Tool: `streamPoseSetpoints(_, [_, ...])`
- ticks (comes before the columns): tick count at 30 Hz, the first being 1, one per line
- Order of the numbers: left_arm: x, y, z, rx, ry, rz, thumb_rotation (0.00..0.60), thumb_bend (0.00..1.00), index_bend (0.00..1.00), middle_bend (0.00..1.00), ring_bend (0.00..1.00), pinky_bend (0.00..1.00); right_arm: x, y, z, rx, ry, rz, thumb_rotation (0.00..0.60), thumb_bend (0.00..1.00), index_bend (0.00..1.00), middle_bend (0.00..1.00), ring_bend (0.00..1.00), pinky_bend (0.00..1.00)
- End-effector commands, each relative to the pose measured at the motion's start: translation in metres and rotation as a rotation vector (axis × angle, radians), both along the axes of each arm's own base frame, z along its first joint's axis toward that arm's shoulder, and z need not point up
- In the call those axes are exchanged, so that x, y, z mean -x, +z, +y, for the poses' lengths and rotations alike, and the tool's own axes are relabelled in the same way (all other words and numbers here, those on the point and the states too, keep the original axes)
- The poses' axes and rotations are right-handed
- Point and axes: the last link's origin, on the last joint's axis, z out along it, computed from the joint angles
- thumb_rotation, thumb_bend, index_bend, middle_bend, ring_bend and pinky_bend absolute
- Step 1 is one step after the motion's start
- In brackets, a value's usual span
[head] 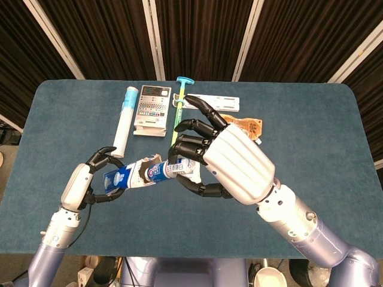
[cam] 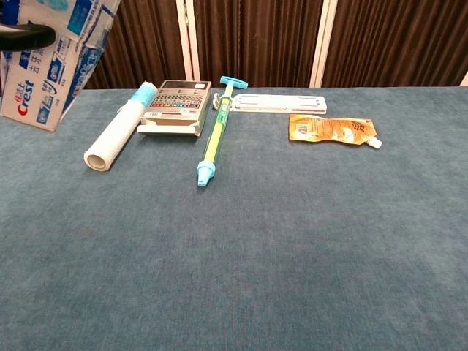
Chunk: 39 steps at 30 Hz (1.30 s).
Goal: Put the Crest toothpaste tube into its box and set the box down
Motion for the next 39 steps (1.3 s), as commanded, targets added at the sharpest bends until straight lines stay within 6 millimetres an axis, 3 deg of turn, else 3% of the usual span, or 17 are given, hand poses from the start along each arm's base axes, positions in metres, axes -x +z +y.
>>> streamPoseSetpoints(1, [-0.002, -0.002, 0.001, -0.008, -0.006, -0.014, 0.600, 0.34, 0.44, 0.45, 0.17, 0.27, 0.000, -0.002, 0.000, -0.007, 0.000, -0.005, 0.600, 0.47, 0.51, 0.64, 0.30, 0.00])
streamPoseSetpoints(30, [-0.014, -0.015, 0.000, -0.007, -0.028, -0.060, 0.600, 0.34, 0.44, 0.45, 0.17, 0.27, -0.011, -0.038, 0.002, -0.084, 0.007, -0.040, 0.600, 0.47, 0.51, 0.64, 0.30, 0.00])
streamPoseSetpoints(39, [-0.016, -0.015, 0.000, -0.005, -0.028, -0.054, 0.600, 0.34, 0.44, 0.46, 0.17, 0.27, -0.010, -0.059, 0.003, -0.110, -0.014, -0.029, 0.600, 0.47, 0.51, 0.64, 0.30, 0.00])
